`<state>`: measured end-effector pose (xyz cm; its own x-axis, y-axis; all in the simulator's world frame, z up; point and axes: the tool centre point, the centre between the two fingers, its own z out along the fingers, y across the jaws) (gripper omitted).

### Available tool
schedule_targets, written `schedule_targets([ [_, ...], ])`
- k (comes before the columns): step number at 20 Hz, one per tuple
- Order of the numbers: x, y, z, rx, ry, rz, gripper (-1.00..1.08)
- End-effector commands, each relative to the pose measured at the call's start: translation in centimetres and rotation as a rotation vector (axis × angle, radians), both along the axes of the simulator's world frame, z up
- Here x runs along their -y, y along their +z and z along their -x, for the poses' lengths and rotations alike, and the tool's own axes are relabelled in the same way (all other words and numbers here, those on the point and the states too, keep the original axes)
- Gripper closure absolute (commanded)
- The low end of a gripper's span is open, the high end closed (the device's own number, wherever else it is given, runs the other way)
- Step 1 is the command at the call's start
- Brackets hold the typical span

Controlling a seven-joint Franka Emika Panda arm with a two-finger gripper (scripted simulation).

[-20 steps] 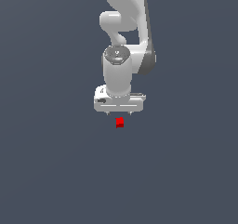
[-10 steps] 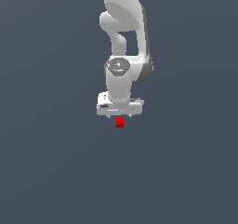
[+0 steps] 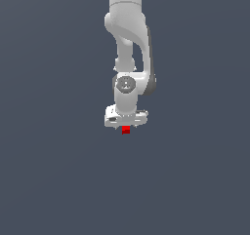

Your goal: Pick up the red cube and move it to a goal position.

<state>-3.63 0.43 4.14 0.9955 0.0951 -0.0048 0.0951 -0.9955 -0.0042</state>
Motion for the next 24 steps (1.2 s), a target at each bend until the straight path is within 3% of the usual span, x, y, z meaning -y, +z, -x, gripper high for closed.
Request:
schedule_targets([
  [1, 0.0, -1.1, 0.2, 0.003, 0.011, 0.001, -0.92],
  [8, 0.0, -2.1, 0.2, 0.005, 0.02, 0.003, -0.92],
  [9, 0.0, -2.1, 0.2, 0.005, 0.02, 0.003, 1.08],
  [24, 0.1, -1.4, 0.2, 0.005, 0.02, 0.004, 1.08],
])
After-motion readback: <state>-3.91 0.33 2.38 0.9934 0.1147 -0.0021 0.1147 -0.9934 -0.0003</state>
